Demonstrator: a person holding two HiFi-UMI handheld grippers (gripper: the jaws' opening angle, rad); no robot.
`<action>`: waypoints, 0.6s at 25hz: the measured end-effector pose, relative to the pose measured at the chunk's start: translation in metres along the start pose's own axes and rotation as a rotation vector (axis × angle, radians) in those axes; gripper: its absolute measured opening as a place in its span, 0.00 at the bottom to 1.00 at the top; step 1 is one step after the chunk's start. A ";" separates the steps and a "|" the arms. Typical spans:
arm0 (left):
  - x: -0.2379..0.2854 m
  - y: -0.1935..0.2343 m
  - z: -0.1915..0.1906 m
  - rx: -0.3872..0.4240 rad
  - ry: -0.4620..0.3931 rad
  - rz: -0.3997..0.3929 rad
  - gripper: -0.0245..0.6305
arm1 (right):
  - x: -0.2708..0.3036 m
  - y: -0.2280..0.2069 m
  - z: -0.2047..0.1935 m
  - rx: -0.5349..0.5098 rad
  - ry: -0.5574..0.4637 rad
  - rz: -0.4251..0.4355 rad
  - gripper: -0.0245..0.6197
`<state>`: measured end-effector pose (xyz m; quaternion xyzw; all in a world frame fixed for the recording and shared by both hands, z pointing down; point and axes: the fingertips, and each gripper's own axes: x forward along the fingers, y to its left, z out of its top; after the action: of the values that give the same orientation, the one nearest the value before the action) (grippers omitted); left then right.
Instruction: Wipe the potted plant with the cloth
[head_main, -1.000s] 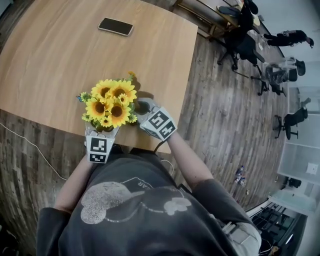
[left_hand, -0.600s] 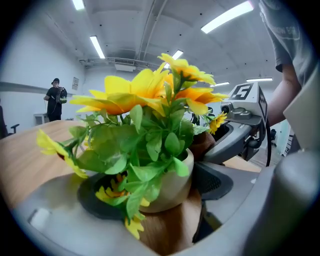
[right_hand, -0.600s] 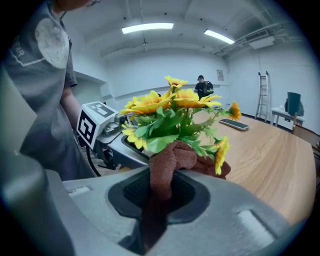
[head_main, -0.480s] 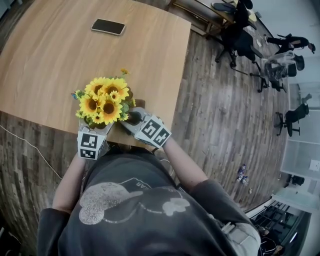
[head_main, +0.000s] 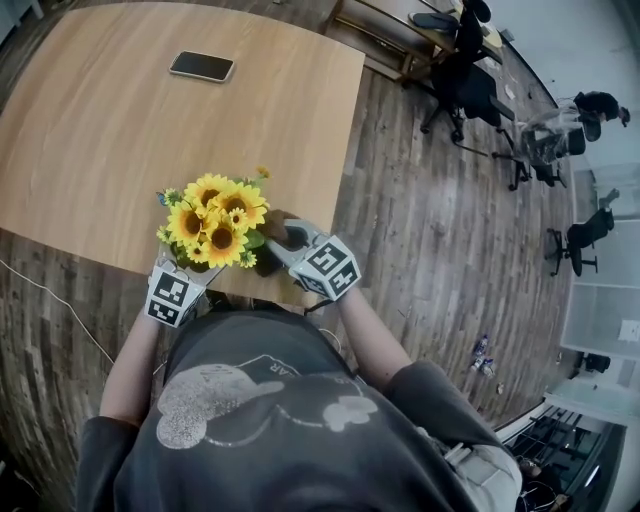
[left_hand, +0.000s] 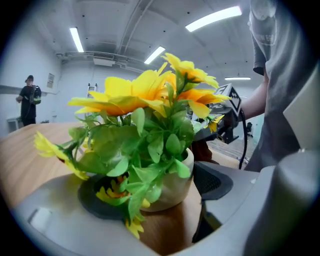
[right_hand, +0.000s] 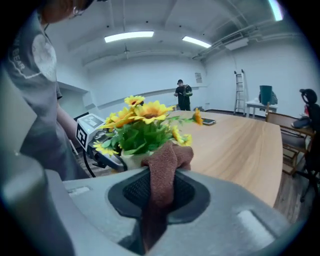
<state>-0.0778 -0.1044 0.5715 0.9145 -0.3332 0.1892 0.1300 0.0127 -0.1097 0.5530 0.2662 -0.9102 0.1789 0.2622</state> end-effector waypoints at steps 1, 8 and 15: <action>0.000 0.000 0.001 0.012 0.009 -0.026 0.74 | -0.003 -0.009 0.001 0.014 -0.008 -0.025 0.13; -0.007 0.010 0.008 0.059 0.064 -0.153 0.74 | -0.003 -0.042 0.017 0.011 -0.019 -0.109 0.13; -0.017 0.048 -0.004 -0.041 0.072 0.003 0.76 | 0.023 -0.052 0.024 -0.033 0.036 -0.076 0.13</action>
<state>-0.1221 -0.1291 0.5730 0.9038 -0.3333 0.2153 0.1603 0.0168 -0.1710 0.5561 0.2932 -0.8973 0.1584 0.2896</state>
